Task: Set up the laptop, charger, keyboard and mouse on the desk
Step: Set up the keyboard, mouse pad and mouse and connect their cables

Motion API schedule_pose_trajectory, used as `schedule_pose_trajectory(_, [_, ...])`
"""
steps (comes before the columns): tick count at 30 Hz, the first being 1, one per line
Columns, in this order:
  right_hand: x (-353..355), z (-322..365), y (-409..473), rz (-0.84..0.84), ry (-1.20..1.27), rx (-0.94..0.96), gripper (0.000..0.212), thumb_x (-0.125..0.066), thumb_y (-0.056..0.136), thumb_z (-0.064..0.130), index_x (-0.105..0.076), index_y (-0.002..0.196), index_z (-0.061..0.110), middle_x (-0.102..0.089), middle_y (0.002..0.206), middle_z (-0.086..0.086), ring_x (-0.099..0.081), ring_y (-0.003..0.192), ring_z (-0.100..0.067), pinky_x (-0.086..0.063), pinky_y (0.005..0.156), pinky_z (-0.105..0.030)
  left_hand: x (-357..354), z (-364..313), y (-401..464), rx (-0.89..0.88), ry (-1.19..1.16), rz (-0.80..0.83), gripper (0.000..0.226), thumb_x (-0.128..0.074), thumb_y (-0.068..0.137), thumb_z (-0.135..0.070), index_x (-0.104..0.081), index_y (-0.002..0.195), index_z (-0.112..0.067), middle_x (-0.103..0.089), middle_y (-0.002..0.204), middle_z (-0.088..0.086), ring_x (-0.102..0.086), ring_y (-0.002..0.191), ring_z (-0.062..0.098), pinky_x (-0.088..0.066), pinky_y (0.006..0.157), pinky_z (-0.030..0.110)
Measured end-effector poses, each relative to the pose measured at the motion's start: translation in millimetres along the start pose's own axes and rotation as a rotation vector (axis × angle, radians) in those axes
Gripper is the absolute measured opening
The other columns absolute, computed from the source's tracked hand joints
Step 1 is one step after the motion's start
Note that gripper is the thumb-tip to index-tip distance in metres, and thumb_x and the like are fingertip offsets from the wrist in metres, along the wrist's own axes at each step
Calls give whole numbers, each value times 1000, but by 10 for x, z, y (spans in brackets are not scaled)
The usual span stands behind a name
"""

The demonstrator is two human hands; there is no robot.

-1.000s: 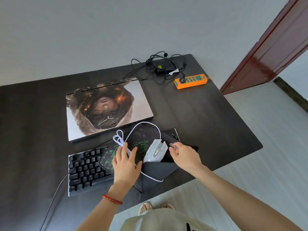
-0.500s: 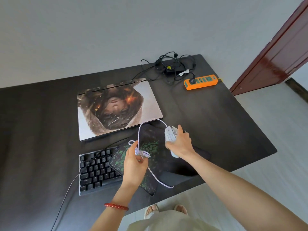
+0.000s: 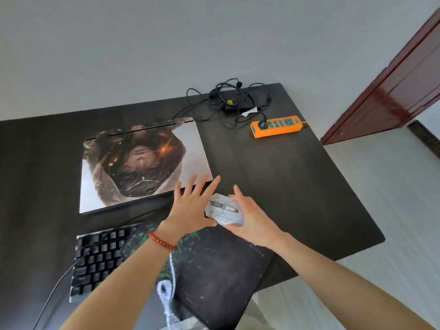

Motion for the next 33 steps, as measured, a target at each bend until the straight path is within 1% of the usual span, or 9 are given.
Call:
schedule_pose_trajectory(4, [82, -156, -107, -53, 86, -7, 102, -68, 78, 36, 8, 145, 26, -24, 146, 8, -34, 129, -5, -37, 102, -25, -103, -103, 183, -17, -361, 217, 91, -76, 65, -36, -25, 140, -29, -50, 130, 1, -50, 115, 21, -42, 96, 38])
schedule_pose_trajectory(9, [42, -466, -333, 13, 69, -219, 97, -62, 79, 51, 1, 147, 20, -22, 153, 0, -25, 139, -16, -27, 110, -33, -241, -111, -22, 45, -595, 50, 69, -78, 68, -24, -39, 124, -24, -53, 114, -2, -57, 98, 18, -50, 84, 38])
schedule_pose_trajectory(13, [-55, -628, -473, 67, -230, -423, 70, -55, 83, 49, -32, 137, 12, -53, 130, -6, -43, 123, -27, -38, 97, -46, -165, 70, -290, 183, -803, -171, 66, -80, 66, -17, -40, 116, -32, -61, 101, -16, -61, 85, -2, -48, 75, 15])
schedule_pose_trajectory(15, [-72, -558, -469, 66, -148, -462, 33, -54, 87, 35, -51, 110, 11, -57, 117, -10, -50, 115, -31, -42, 92, -43, -52, 137, -421, 243, -909, -291, 64, -79, 68, -13, -39, 113, -36, -58, 97, -24, -59, 82, -15, -43, 66, 1])
schedule_pose_trajectory(16, [-54, -508, -460, 51, -102, -453, 18, -52, 89, 28, -51, 94, 11, -56, 110, -12, -52, 108, -34, -44, 87, -41, 8, 158, -466, 265, -954, -350, 63, -78, 70, -12, -39, 112, -36, -56, 98, -25, -57, 83, -18, -42, 65, -1])
schedule_pose_trajectory(18, [58, -416, -465, -63, -76, -421, 9, -48, 92, 21, -47, 89, 13, -55, 105, -12, -55, 99, -36, -43, 77, -38, 128, 169, -539, 283, -1033, -445, 60, -76, 72, -12, -39, 114, -34, -55, 101, -25, -56, 86, -18, -41, 68, -3])
schedule_pose_trajectory(23, [831, -340, -504, -393, -408, -336, 28, -54, 88, 12, -50, 115, 19, -68, 100, -5, -63, 88, -31, -38, 60, -30, 469, 44, -411, 185, -1145, -537, 59, -73, 76, -9, -38, 121, -24, -53, 108, -23, -54, 92, -16, -41, 73, -1])
schedule_pose_trajectory(28, [1515, -661, -251, -317, -691, -276, 35, -52, 84, 8, -51, 117, 19, -64, 104, -7, -56, 101, -28, -41, 78, -38, 696, -319, -12, 76, -1168, -502, 55, -72, 76, -9, -38, 113, -33, -53, 110, -18, -54, 94, -15, -40, 74, 0])
schedule_pose_trajectory(33, [1812, -1264, 278, -241, -764, -226, 41, -52, 84, 6, -49, 122, 21, -63, 109, -5, -53, 106, -26, -38, 87, -37, 637, -582, 505, 112, -1170, -486, 54, -73, 75, -13, -41, 112, -35, -57, 101, -29, -56, 93, -12, -43, 74, 2])
Point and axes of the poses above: each hand's wrist, its own y-axis towards the middle knuckle, its own x-axis out of the back of the hand, z = x × y, the point moved 3 cm from there along y, towards the middle knuckle
